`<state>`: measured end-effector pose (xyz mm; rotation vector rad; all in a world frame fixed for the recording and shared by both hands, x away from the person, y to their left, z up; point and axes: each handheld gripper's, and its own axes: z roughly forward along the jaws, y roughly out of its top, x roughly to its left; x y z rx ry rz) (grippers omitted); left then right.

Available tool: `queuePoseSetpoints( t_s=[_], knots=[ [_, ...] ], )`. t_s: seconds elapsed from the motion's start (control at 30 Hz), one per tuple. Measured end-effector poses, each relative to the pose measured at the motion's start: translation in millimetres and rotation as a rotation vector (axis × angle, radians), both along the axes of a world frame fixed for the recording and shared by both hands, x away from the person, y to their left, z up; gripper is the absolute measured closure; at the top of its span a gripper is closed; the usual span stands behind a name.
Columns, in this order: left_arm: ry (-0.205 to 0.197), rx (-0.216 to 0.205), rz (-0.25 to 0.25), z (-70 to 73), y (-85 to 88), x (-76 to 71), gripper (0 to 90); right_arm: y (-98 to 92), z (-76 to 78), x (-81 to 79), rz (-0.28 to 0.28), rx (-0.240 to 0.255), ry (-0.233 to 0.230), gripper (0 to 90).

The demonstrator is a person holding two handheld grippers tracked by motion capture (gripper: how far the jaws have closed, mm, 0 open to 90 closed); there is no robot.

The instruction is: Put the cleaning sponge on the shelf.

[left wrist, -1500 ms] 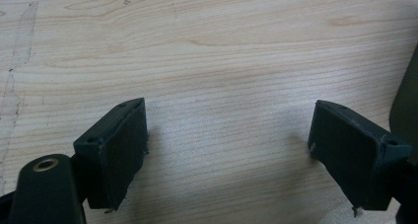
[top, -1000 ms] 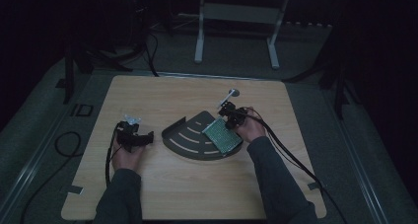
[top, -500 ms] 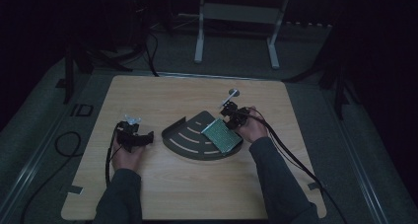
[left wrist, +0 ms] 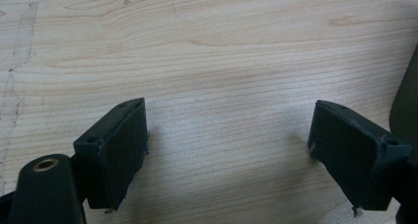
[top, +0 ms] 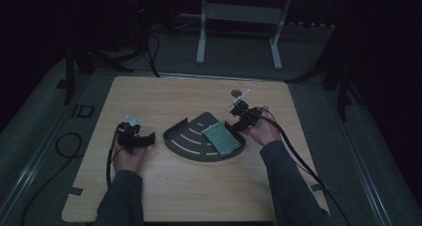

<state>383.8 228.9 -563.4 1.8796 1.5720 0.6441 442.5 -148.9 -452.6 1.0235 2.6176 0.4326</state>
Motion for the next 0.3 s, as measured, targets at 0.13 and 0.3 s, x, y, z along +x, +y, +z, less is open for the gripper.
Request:
queuePoseSetpoints(
  t_s=[0.13,0.3],
  knots=[
    [0.0,0.0,0.0,0.0,0.0,0.0,15.9,-11.4,4.9,-4.6,-0.045,0.023,-0.025,38.4],
    [0.0,0.0,0.001,0.0,0.0,0.3,15.9,-25.9,10.4,-9.3,-0.09,0.045,-0.042,29.5]
  ],
)
